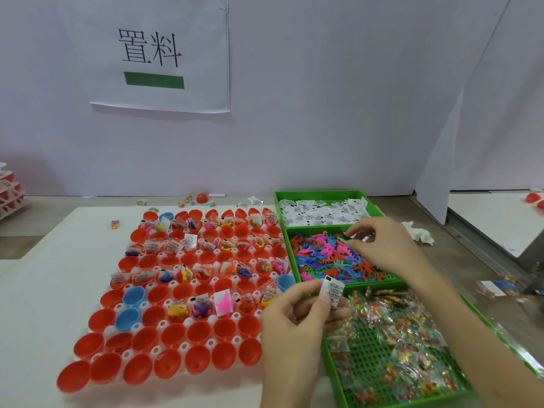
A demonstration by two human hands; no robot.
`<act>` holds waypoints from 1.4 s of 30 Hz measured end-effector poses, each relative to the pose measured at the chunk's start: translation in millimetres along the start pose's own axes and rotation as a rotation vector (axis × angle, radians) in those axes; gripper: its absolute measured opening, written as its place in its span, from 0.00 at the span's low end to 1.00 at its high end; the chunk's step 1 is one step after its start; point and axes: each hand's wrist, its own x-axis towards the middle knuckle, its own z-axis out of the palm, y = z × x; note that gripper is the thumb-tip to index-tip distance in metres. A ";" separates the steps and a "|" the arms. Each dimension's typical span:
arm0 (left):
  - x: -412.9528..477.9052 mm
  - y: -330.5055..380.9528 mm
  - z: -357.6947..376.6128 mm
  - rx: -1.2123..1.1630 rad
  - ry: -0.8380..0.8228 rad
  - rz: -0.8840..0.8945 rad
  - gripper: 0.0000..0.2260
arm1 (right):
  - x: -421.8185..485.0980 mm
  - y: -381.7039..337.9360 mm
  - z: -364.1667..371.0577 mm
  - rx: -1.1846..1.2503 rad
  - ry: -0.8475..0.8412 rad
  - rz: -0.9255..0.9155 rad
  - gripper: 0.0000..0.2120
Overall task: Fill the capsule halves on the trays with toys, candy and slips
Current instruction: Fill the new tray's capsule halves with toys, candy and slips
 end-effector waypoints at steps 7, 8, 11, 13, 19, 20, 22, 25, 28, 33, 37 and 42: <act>1.4 -1.2 -1.6 0.016 -0.021 0.006 0.05 | 20.5 -13.2 17.4 -0.128 -0.344 -0.178 0.15; 1.7 -1.0 -2.1 0.019 -0.025 0.008 0.05 | 19.8 -11.2 18.2 -0.123 -0.364 -0.190 0.13; 2.6 -0.8 -2.7 0.023 -0.031 0.016 0.05 | 16.2 -5.9 14.6 -0.093 -0.432 -0.201 0.05; 2.2 -1.9 -2.3 0.025 -0.033 0.019 0.04 | 13.8 -3.3 8.2 -0.111 -0.471 -0.168 0.04; 1.4 -2.2 -1.5 0.035 -0.033 0.024 0.08 | 18.0 4.9 -1.2 -0.246 -0.181 -0.056 0.08; 1.6 -2.4 -1.8 0.043 -0.032 0.028 0.09 | 18.4 4.5 -0.2 -0.212 -0.148 -0.073 0.09; 1.7 -3.3 -1.9 0.099 -0.052 0.043 0.09 | 17.5 1.5 1.6 -0.107 -0.183 -0.150 0.12; 0.0 -6.6 -0.7 0.262 -0.136 0.097 0.10 | 8.2 -5.5 8.7 -0.002 -0.474 -0.286 0.16; -2.0 -10.6 0.6 0.400 -0.178 0.144 0.12 | 3.2 -5.7 23.0 -0.116 -0.536 -0.304 0.13; -5.7 -14.7 2.2 0.520 -0.225 0.142 0.09 | 13.7 -6.2 19.7 -0.392 -0.170 -0.196 0.09; -5.8 -16.5 2.4 0.554 -0.258 0.155 0.06 | 12.3 -7.9 20.4 -0.115 -0.128 -0.218 0.08; -5.0 -19.5 1.1 0.573 -0.272 0.171 0.08 | 6.4 -12.9 24.8 -0.105 -0.313 -0.238 0.15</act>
